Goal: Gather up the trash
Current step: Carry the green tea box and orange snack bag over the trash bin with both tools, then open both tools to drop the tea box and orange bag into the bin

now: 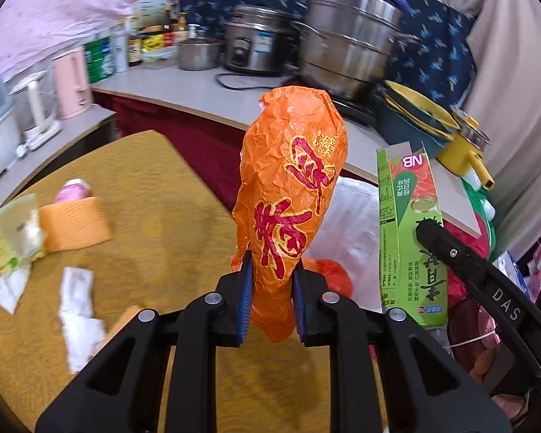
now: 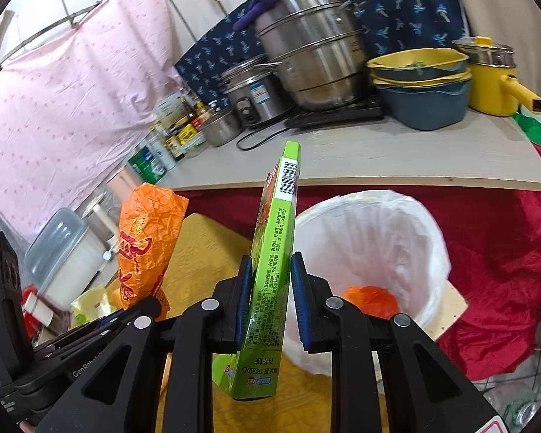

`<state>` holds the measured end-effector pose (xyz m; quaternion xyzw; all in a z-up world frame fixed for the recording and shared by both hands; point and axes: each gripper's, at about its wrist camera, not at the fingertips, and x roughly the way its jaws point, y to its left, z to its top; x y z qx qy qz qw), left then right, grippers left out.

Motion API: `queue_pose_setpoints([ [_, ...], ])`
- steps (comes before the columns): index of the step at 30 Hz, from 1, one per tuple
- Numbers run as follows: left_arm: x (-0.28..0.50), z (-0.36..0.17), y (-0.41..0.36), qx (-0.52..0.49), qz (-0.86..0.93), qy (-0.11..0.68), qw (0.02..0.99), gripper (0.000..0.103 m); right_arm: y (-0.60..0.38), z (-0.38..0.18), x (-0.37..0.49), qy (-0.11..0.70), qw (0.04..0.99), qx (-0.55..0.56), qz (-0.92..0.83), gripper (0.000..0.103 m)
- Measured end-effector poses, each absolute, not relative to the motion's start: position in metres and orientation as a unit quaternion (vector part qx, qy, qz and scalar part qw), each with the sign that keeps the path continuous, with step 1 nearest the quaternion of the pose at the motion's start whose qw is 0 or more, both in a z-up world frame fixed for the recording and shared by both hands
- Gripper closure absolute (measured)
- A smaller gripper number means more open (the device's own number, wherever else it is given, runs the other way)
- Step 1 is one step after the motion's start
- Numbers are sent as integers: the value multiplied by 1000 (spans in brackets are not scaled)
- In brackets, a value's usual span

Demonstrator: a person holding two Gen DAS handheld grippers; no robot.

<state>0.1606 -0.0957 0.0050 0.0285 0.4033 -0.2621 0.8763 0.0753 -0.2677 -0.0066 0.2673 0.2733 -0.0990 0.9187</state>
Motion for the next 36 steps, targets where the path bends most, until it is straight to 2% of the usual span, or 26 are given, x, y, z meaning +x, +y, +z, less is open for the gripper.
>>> queue_pose_setpoints([
  [15,163,-29,-192,73,-304,432,846,82,-340,-35,55,271,900,304,-155,82],
  [19,169,-35,-204,75,-304,440,842,70,-350,-45,54,273,895,312,-162,82],
  [23,173,-37,-208,79,-297,437,846,62,-354,-52,58,275,892,319,-162,82],
  [27,179,-36,-202,72,-286,434,851,45,-355,-56,62,278,892,320,-159,82],
  [36,189,-29,-180,53,-270,430,860,42,-352,-57,80,283,894,314,-148,81],
])
